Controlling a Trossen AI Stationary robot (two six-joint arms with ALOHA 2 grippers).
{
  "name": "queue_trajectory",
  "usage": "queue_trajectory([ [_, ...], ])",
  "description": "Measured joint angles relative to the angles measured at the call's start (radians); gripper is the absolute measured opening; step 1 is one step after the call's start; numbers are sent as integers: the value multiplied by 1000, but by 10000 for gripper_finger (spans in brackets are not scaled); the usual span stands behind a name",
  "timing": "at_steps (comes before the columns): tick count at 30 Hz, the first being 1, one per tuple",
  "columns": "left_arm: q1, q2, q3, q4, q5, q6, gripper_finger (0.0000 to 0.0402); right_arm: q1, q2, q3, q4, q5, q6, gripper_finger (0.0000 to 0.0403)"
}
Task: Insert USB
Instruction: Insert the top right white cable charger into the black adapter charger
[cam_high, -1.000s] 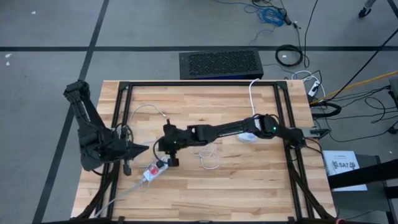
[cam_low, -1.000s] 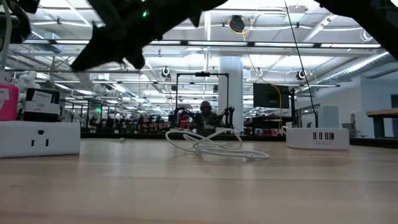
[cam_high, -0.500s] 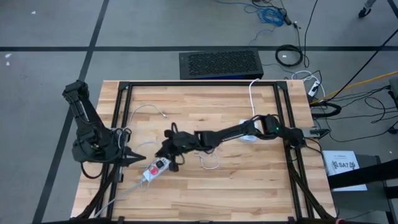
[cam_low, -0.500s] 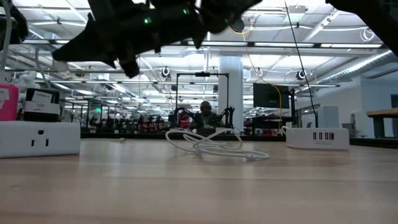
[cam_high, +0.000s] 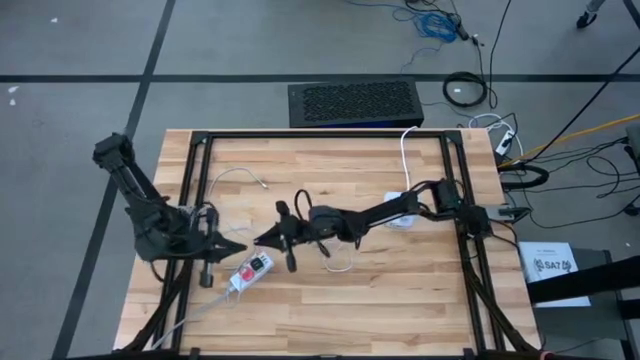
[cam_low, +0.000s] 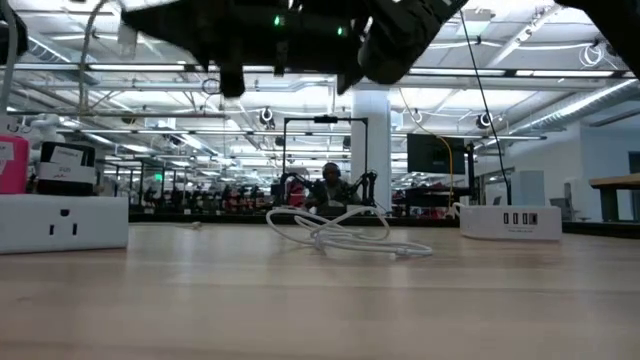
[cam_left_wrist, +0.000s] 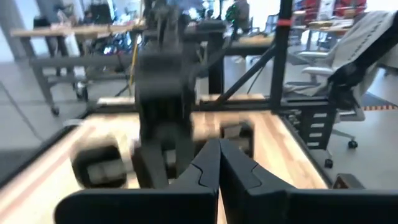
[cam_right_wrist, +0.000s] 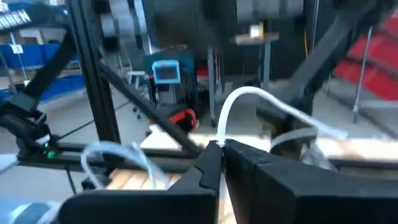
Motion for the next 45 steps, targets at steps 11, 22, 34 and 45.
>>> queue_trajectory([
  [11,154,103,-19,52,141,-160,28,-14,-115,2,-121,-52,-110,0],
  [22,202,143,-19,146,329,-210,112,-9,-142,2,-132,-50,-152,0],
  [34,107,89,-18,29,73,-167,116,16,-181,3,-174,9,-174,0],
  [45,118,90,-18,92,69,-106,116,52,-181,3,-201,43,-170,0],
])
